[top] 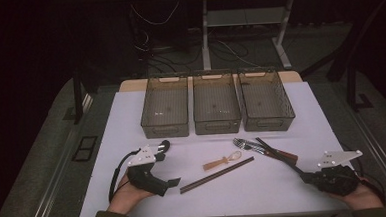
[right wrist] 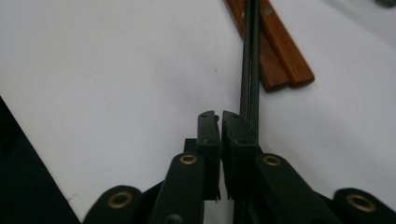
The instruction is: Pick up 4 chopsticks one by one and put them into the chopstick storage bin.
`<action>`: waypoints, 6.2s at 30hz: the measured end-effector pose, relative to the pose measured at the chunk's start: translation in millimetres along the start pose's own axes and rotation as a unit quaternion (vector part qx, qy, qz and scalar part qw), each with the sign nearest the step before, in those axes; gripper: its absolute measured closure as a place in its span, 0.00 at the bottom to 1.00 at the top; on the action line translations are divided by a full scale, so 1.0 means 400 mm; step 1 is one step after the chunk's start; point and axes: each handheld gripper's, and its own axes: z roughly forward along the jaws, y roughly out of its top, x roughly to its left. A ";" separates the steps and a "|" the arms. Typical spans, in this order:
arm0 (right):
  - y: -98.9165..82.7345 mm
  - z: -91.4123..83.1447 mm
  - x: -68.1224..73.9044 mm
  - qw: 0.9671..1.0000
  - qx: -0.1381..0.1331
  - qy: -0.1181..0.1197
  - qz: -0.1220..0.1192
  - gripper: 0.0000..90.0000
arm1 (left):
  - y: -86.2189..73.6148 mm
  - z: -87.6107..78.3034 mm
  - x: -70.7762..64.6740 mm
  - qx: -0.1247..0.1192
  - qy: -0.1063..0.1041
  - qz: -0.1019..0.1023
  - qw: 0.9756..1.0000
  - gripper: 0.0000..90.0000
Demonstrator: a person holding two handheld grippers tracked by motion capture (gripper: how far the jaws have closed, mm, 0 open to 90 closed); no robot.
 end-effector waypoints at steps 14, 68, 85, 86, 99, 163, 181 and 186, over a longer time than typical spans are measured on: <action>0.015 0.007 -0.023 1.000 -0.017 -0.008 0.018 0.87 | 0.000 0.001 0.000 0.001 -0.001 0.001 1.000 0.00; 0.020 0.064 -0.030 0.999 0.004 0.019 -0.047 0.95 | 0.000 0.004 -0.002 0.005 -0.002 0.005 1.000 0.00; 0.020 0.017 -0.042 0.997 -0.062 0.046 -0.026 0.95 | -0.001 0.005 -0.001 0.005 -0.004 0.005 1.000 0.00; 0.020 0.014 -0.044 0.996 -0.066 0.048 -0.025 0.95 | -0.001 0.005 -0.002 0.005 -0.004 0.005 1.000 0.00; 0.031 -0.023 -0.048 0.992 -0.112 0.064 -0.011 0.95 | -0.007 0.007 -0.001 0.005 -0.012 0.005 1.000 0.00; 0.308 0.049 0.008 0.980 -0.181 0.078 0.019 0.95 | -0.008 0.015 -0.010 -0.001 -0.029 0.001 1.000 0.00; 0.414 0.091 0.043 0.980 -0.183 0.076 0.013 0.95 | -0.007 0.014 -0.009 0.001 -0.029 0.009 1.000 0.00; 0.441 0.106 0.045 0.981 -0.181 0.074 0.017 0.95 | -0.007 0.016 -0.010 0.000 -0.029 0.008 1.000 0.00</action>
